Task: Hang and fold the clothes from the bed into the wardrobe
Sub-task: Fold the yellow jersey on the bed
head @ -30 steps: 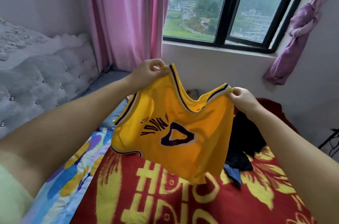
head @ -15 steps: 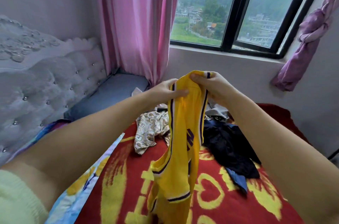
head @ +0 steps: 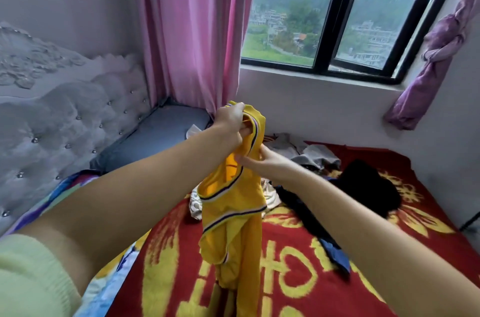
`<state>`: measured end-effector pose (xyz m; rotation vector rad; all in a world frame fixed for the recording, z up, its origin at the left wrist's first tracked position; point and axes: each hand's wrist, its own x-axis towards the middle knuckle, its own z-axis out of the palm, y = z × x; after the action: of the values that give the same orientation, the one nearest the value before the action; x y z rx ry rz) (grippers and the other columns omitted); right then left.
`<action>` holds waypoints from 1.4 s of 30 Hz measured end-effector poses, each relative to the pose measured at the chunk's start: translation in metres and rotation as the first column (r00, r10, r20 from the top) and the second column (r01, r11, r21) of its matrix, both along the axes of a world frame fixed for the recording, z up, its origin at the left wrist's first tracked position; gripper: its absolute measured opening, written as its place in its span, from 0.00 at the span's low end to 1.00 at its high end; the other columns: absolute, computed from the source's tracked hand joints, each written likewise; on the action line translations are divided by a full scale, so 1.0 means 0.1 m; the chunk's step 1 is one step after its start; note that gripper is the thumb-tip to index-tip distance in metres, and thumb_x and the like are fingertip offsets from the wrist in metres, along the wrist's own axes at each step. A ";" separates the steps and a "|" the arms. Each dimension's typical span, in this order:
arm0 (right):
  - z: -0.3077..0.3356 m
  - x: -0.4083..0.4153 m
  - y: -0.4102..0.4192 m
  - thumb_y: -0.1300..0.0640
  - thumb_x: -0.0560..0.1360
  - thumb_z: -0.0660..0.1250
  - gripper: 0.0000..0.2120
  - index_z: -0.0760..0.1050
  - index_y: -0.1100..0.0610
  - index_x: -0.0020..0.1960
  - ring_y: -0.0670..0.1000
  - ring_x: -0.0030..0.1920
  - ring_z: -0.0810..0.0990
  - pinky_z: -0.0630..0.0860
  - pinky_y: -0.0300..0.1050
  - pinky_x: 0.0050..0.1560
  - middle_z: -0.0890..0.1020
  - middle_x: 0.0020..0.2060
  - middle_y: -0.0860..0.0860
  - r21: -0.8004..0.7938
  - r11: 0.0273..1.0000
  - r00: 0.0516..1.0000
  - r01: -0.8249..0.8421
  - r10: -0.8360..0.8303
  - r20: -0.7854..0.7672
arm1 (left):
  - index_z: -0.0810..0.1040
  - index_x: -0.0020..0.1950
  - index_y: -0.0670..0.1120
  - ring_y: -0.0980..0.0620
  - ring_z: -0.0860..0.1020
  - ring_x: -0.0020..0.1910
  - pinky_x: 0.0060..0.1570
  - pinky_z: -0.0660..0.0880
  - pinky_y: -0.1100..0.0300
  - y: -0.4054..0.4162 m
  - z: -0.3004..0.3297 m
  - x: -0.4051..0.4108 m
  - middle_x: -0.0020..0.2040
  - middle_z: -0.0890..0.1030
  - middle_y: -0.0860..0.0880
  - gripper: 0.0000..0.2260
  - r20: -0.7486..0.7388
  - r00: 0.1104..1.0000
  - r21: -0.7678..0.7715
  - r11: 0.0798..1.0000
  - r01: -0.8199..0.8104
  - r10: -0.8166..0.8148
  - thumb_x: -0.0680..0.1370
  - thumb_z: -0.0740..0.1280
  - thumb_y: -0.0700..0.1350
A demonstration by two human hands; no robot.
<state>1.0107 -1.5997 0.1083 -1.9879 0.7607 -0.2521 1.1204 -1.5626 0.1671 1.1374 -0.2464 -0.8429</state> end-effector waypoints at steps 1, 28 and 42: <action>-0.12 0.06 0.05 0.42 0.74 0.69 0.31 0.63 0.47 0.72 0.49 0.60 0.76 0.76 0.41 0.51 0.76 0.63 0.47 0.017 0.998 0.997 0.065 -0.066 0.047 | 0.72 0.52 0.42 0.50 0.76 0.34 0.33 0.76 0.55 -0.02 0.02 -0.05 0.39 0.75 0.45 0.03 -0.042 0.999 -0.024 1.000 -0.003 0.002 0.81 0.62 0.41; 0.81 -0.15 -0.49 0.63 0.74 0.61 0.14 0.80 0.54 0.56 0.54 0.51 0.79 0.77 0.47 0.48 0.82 0.52 0.53 -0.608 0.697 0.924 0.380 -0.251 0.290 | 0.73 0.33 0.45 0.54 0.71 0.29 0.29 0.66 0.65 0.09 -0.43 0.33 0.28 0.72 0.50 0.11 0.900 0.346 0.277 0.961 0.016 -0.265 0.74 0.62 0.34; 0.69 -0.78 -1.02 0.69 0.69 0.55 0.17 0.80 0.57 0.45 0.49 0.30 0.72 0.69 0.38 0.29 0.75 0.29 0.51 -0.263 0.880 0.916 0.397 -0.363 0.168 | 0.70 0.33 0.45 0.58 0.66 0.26 0.30 0.65 0.61 0.34 -0.12 0.96 0.28 0.67 0.50 0.11 0.920 0.329 0.166 0.973 0.162 -0.212 0.75 0.58 0.44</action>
<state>0.9328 -1.7021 0.1769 -2.0594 1.0905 -0.7441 1.2161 -1.5284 0.1554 1.5696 -1.3840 -0.2615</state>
